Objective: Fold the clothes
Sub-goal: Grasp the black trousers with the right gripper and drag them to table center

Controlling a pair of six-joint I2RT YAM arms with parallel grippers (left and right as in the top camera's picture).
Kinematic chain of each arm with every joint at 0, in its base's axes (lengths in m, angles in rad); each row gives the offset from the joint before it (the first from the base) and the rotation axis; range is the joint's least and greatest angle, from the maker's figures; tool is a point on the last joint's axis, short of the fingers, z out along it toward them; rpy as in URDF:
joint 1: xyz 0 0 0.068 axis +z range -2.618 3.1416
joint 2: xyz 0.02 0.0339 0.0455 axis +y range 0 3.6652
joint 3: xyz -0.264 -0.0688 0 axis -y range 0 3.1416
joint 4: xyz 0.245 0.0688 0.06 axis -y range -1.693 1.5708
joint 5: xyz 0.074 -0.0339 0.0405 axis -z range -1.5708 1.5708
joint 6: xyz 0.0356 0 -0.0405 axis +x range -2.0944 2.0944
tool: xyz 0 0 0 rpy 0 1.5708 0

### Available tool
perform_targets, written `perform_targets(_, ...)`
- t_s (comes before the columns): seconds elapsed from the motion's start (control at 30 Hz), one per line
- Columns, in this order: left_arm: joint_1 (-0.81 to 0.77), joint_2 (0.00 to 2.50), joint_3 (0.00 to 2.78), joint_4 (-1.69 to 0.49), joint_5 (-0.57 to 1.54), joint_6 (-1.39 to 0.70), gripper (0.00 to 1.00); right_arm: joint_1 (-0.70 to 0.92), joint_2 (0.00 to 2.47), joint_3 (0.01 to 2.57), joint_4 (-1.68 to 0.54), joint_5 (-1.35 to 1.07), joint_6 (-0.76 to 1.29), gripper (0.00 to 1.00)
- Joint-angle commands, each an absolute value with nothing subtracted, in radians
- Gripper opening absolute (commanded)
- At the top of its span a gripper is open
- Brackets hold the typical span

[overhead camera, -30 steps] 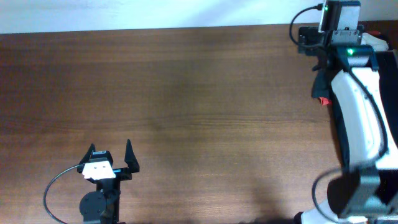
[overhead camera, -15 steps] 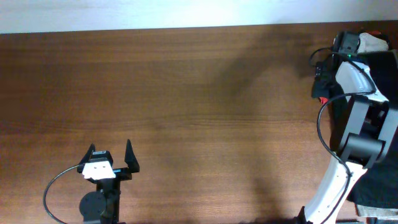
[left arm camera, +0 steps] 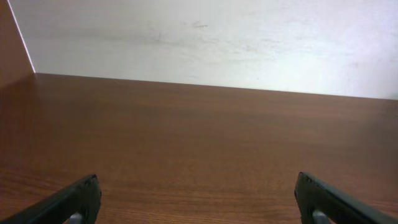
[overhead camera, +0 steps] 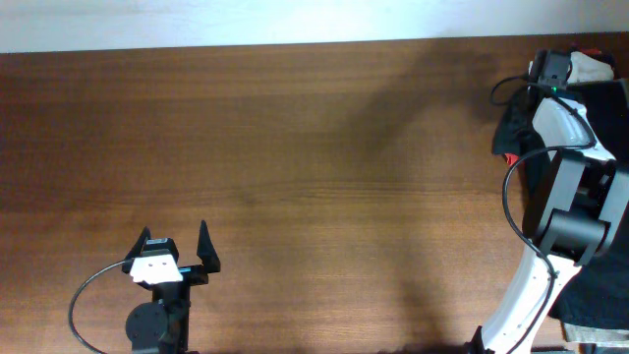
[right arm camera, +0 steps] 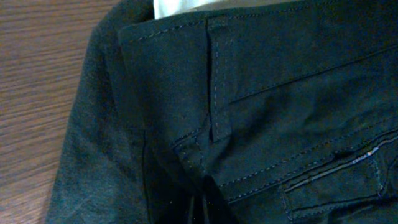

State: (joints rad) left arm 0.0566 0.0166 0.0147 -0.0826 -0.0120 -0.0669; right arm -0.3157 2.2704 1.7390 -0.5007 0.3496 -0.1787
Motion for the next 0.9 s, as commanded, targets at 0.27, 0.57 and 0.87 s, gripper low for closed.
perform_targets(0.27, 0.060, 0.012, 0.009, -0.083, -0.012, -0.051, 0.99, -0.320, 2.063, 1.769, -0.550, 0.235, -0.035, 0.04)
perform_targets(0.57, 0.060, 0.012, 0.009, -0.083, -0.012, -0.051, 0.99, 0.037, 1.994, 1.769, -0.542, -0.109, -0.009, 0.04)
perform_targets(0.87, 0.060, 0.012, 0.009, -0.083, -0.012, -0.051, 0.99, 0.269, 2.006, 1.769, -0.512, -0.160, 0.046, 0.04)
